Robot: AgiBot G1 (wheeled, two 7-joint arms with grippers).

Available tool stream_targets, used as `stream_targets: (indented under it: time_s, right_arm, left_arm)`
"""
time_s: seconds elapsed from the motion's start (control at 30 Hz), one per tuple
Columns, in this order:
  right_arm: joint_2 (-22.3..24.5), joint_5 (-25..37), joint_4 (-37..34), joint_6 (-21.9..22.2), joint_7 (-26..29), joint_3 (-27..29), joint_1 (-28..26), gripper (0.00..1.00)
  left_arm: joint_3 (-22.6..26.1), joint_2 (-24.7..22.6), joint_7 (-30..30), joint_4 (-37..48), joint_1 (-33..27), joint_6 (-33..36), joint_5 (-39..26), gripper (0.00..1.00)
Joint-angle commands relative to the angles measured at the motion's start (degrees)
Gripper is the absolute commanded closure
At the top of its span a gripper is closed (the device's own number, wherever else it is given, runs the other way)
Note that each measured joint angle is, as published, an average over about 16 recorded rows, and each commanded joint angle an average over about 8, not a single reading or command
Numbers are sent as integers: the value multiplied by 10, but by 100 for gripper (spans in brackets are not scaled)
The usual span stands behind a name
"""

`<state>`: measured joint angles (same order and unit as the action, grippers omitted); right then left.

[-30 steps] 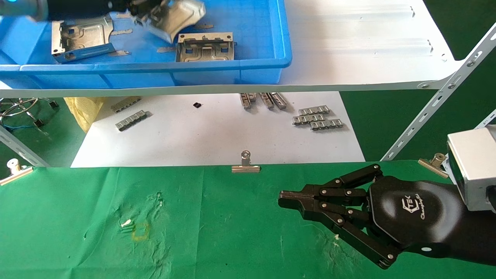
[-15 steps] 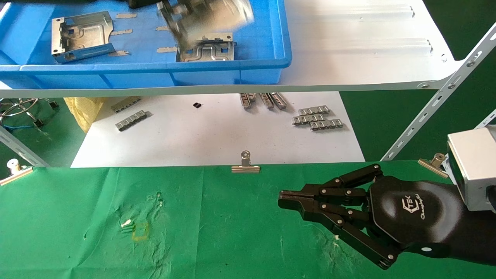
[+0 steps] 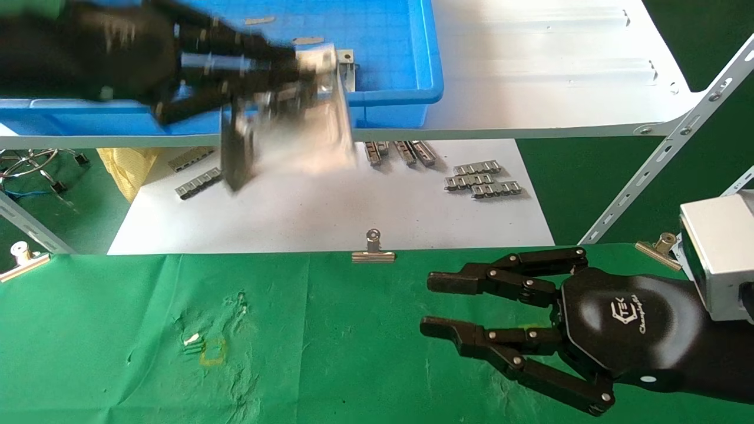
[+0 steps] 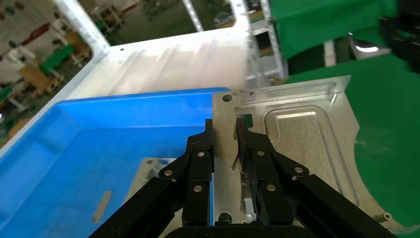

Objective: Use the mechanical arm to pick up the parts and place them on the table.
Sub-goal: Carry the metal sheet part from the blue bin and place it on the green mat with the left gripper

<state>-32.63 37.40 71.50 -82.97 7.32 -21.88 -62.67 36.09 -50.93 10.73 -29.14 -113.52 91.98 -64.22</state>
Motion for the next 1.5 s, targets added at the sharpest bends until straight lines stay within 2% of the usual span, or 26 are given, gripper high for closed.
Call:
stream_targets:
  time_s: [0.03, 0.17, 0.37, 0.73, 1.0, 1.07, 1.27, 1.33, 1.5]
  right_arm:
    - [0, 0, 0, 0, 0, 0, 0, 0]
    - [0, 0, 0, 0, 0, 0, 0, 0]
    - [0, 0, 0, 0, 0, 0, 0, 0]
    - [0, 0, 0, 0, 0, 0, 0, 0]
    - [0, 0, 0, 0, 0, 0, 0, 0]
    - [0, 0, 0, 0, 0, 0, 0, 0]
    - [0, 0, 0, 0, 0, 0, 0, 0]
    - [0, 0, 0, 0, 0, 0, 0, 0]
    - [0, 0, 0, 0, 0, 0, 0, 0]
  left_arm:
    - [15, 25, -3, -56, 29, 0, 34, 100]
    - [59, 77, 22, -123, 59, -5, 57, 100]
    - [117, 112, 80, -140, 68, -9, 39, 100]
    - [247, 97, 155, -127, 55, -11, -22, 100]
    - [283, 75, 193, -46, 78, -22, -22, 99]
    - [286, 71, 203, -27, 86, -25, -19, 92]
    - [285, 61, 239, 15, 107, -37, -9, 19]
    - [283, 60, 250, 26, 112, -42, -6, 1]
    - [278, 56, 277, 47, 123, -52, 3, 0]
